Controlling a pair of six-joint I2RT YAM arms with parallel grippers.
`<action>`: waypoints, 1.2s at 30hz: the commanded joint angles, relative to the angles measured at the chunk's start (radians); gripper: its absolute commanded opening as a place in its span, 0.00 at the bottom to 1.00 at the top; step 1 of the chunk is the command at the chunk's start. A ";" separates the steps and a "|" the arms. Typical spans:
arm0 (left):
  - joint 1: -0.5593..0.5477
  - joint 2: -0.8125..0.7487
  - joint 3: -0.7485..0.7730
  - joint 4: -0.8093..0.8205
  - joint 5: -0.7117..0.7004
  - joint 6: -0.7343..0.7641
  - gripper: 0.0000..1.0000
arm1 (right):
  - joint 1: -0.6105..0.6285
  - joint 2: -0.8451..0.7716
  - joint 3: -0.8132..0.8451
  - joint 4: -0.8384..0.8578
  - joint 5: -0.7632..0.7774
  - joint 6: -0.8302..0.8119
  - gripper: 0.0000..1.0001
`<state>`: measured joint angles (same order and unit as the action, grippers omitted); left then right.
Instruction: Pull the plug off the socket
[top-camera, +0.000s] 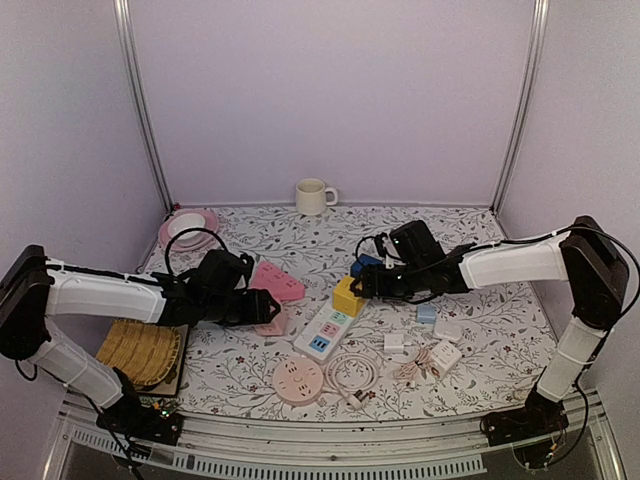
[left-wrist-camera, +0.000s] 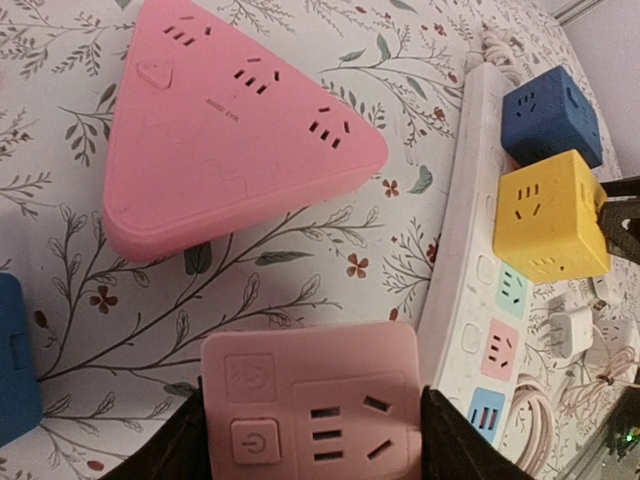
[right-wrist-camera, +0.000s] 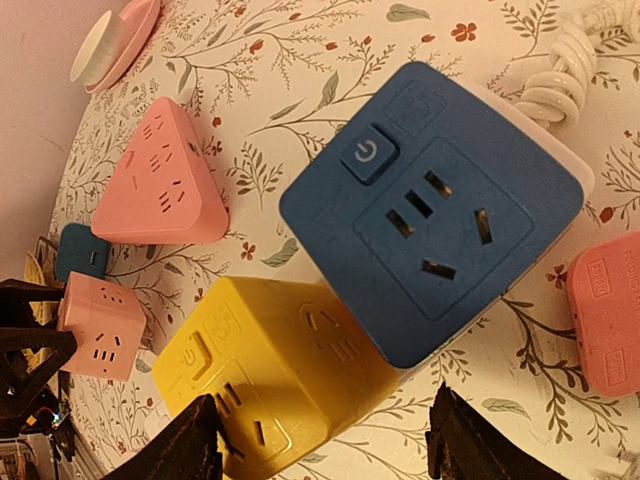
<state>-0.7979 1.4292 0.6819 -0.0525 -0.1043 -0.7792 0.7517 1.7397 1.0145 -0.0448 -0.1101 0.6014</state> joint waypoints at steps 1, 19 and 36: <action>0.022 -0.013 -0.020 0.058 0.048 -0.019 0.50 | -0.005 -0.037 0.003 -0.058 0.018 -0.018 0.73; 0.025 -0.064 0.038 -0.106 -0.131 0.024 0.82 | -0.003 -0.072 -0.007 -0.070 0.039 -0.019 0.73; -0.131 0.094 0.302 -0.121 -0.124 0.204 0.80 | -0.011 -0.142 -0.003 -0.105 0.105 -0.034 0.73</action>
<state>-0.8822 1.4448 0.9020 -0.1600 -0.2298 -0.6422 0.7509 1.6432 1.0142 -0.1307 -0.0444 0.5831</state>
